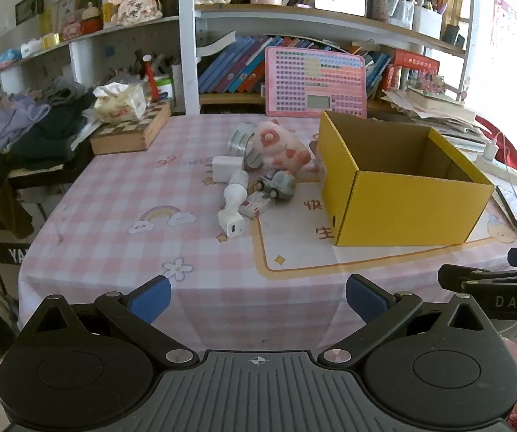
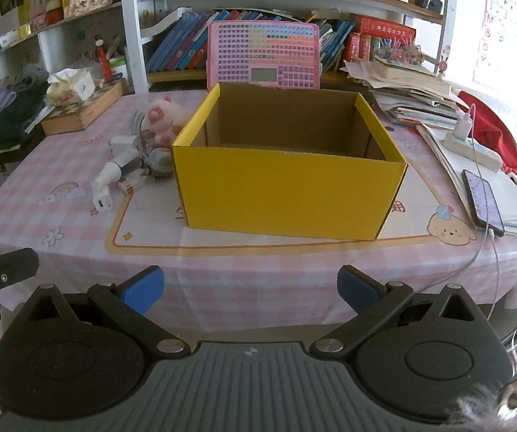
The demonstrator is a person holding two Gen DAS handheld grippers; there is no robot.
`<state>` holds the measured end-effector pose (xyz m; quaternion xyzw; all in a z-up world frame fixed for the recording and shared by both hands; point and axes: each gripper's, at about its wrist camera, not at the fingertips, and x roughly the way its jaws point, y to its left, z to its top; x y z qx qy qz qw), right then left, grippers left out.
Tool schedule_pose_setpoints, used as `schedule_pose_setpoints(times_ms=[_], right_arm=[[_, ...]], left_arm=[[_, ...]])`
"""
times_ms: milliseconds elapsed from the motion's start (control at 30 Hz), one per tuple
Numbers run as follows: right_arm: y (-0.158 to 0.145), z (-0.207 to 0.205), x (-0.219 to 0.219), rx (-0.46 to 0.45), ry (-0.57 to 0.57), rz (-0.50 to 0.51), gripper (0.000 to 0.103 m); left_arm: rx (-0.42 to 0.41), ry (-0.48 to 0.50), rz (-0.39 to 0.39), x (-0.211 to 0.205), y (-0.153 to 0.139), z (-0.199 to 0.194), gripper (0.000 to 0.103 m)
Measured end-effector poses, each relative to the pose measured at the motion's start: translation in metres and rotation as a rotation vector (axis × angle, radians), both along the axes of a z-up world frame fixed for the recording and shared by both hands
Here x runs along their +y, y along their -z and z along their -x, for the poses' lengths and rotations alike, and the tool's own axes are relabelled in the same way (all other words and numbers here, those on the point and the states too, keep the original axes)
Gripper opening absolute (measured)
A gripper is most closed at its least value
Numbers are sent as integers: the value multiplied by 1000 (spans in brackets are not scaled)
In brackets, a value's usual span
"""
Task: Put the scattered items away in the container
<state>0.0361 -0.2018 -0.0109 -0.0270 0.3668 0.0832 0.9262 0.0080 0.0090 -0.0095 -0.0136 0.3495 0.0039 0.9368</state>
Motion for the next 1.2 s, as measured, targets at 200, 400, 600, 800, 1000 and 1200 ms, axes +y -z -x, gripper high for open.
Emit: schedule_pose_setpoints(times_ms=[200,400,600,800,1000,1200], right_arm=[[1,0,1,1,-1,1,103],[1,-1,3,0,-3,4,103],[1,-1,3,-1,-4,3,103],[1,-1,4,-2,-6,4,103],[1,-1,8,-3,-8,8,103],[1,-1,9,-1,-12,10,103]], left_arm=[[2,2,-2,0,0,0,103],[10,11,-2,2,0,-2,103],[16,11,1,3,1,-3,103],[12,11,-2,3,0,-2,103],[16,10,11,6,0,-1,103],[16,19,21,8,0,-1,103]])
